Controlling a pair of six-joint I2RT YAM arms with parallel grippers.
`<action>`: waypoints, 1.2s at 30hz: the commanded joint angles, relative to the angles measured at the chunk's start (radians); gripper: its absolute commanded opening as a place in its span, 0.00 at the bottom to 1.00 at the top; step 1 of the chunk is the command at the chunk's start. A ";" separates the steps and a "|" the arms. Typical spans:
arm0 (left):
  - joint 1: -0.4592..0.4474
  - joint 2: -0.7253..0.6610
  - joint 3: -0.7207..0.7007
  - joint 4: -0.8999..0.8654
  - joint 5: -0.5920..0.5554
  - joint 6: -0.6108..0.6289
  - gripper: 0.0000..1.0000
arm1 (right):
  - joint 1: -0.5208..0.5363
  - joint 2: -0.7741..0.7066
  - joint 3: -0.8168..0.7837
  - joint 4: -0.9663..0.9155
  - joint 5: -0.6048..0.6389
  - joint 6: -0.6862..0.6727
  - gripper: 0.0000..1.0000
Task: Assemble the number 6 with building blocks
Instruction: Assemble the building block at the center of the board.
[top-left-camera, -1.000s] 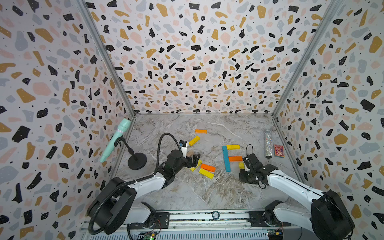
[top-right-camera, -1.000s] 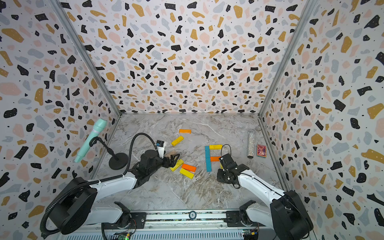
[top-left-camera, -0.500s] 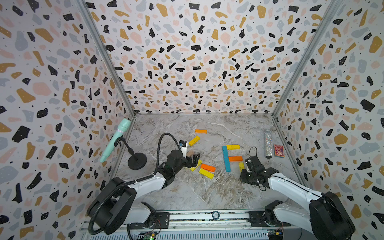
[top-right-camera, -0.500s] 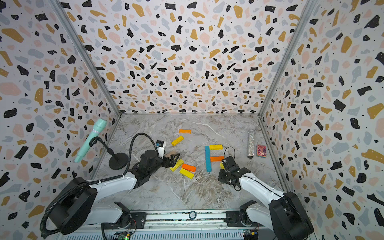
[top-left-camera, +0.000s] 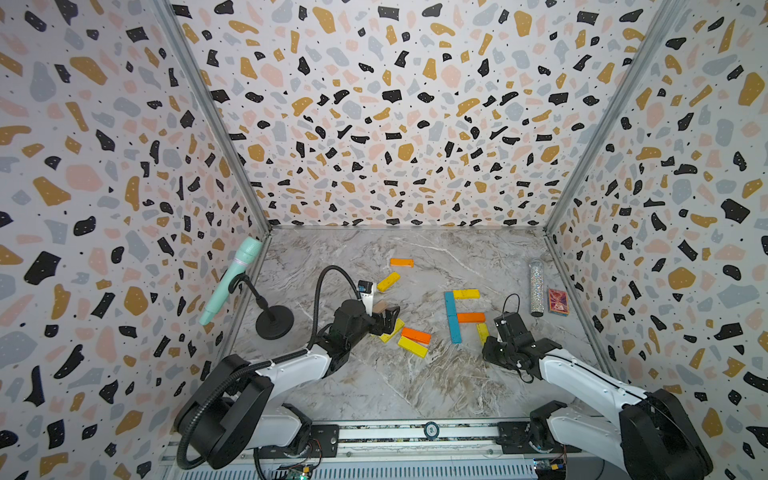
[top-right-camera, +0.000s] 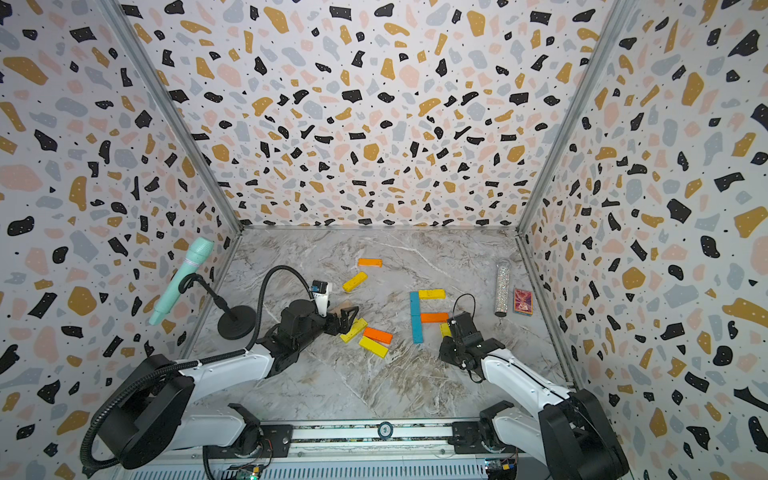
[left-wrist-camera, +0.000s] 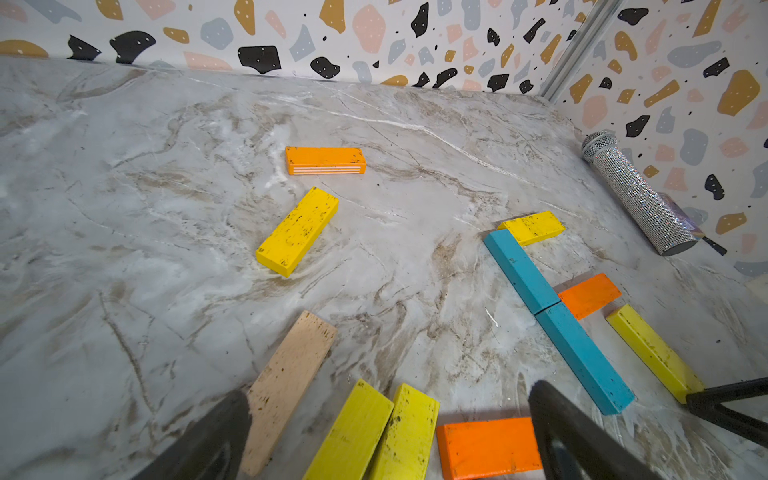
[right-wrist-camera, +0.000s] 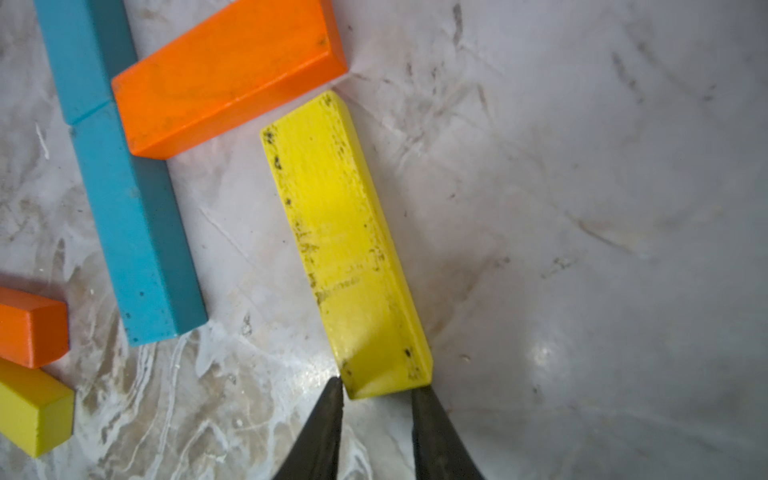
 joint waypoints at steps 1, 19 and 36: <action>-0.006 -0.009 -0.001 0.023 -0.015 0.017 1.00 | -0.003 0.009 0.001 -0.008 0.009 0.000 0.38; -0.005 -0.010 0.004 0.011 -0.017 0.024 0.99 | -0.004 0.153 0.186 -0.125 0.145 -0.126 0.61; -0.005 -0.002 0.007 0.003 -0.031 0.030 0.99 | -0.062 0.282 0.236 -0.055 0.108 -0.224 0.57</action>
